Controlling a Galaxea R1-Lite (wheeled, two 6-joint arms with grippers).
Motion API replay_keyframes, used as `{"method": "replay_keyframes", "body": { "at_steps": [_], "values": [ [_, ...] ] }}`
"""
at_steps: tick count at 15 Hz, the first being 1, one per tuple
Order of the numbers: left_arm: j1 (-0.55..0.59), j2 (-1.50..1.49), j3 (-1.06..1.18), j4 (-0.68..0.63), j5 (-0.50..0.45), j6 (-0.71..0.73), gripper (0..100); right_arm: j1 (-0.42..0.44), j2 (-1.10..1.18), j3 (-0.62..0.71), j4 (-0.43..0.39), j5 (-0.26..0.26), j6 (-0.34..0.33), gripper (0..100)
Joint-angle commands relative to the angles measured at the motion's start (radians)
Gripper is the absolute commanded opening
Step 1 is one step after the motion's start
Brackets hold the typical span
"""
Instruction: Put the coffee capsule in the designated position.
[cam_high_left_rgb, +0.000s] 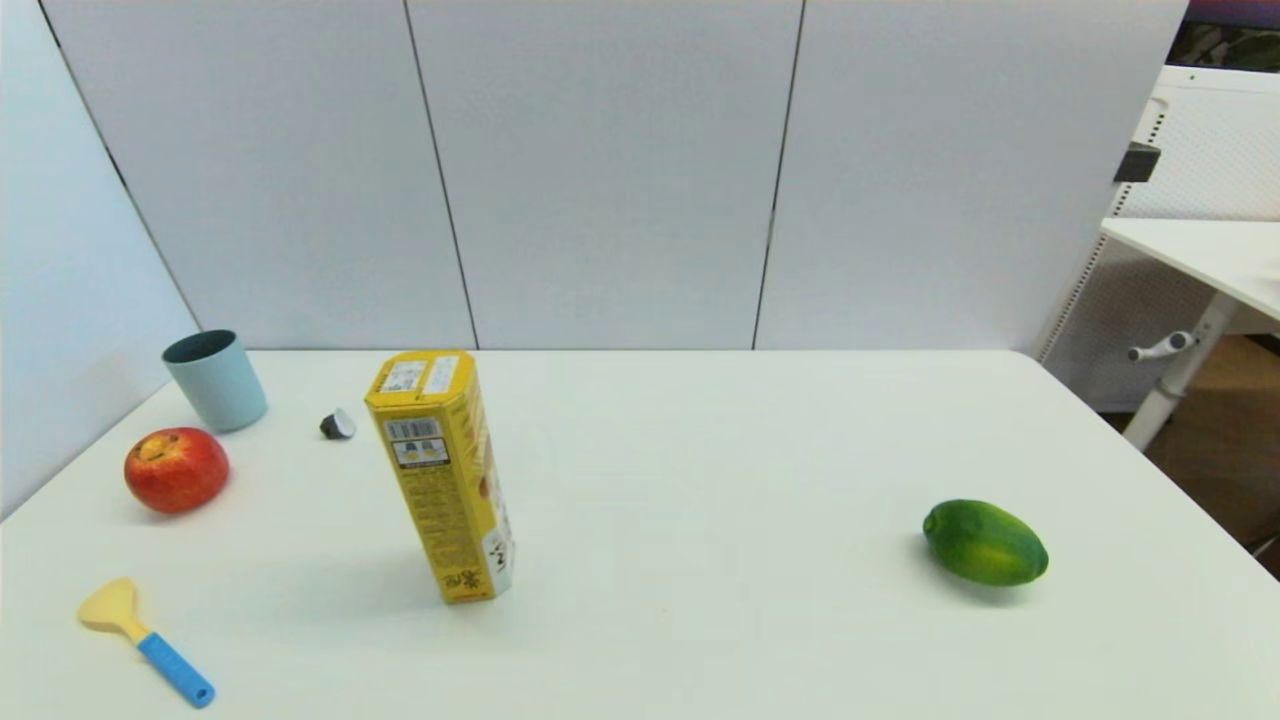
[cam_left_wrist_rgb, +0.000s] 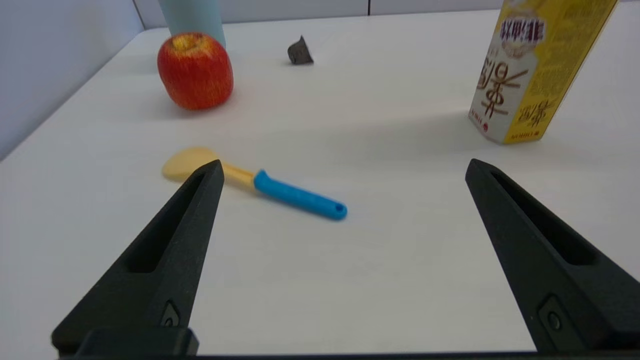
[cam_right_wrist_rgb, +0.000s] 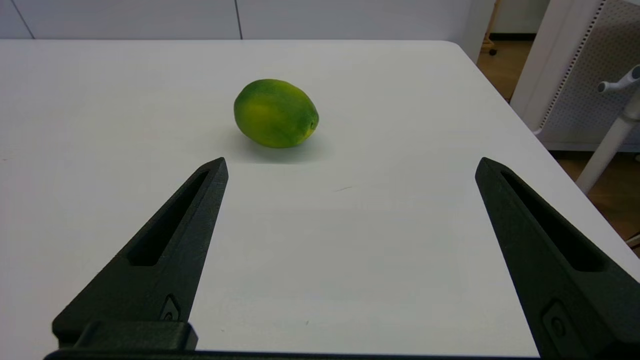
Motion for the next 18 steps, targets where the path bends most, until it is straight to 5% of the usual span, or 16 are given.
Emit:
{"method": "replay_keyframes", "body": {
  "at_steps": [1, 9, 18],
  "values": [
    [0.0, 0.455, -0.381, -0.063, -0.001, -0.007, 100, 0.0, 0.001, 0.015, 0.0, 0.0, 0.0, 100],
    [0.008, 1.205, -1.272, 0.072, -0.001, -0.016, 100, 0.0, 0.001, 0.017, 0.0, 0.0, 0.0, 100],
    [0.034, 1.726, -1.843, 0.716, -0.001, -0.132, 100, 0.0, 0.001, 0.017, 0.0, 0.0, 0.0, 100]
  ]
}}
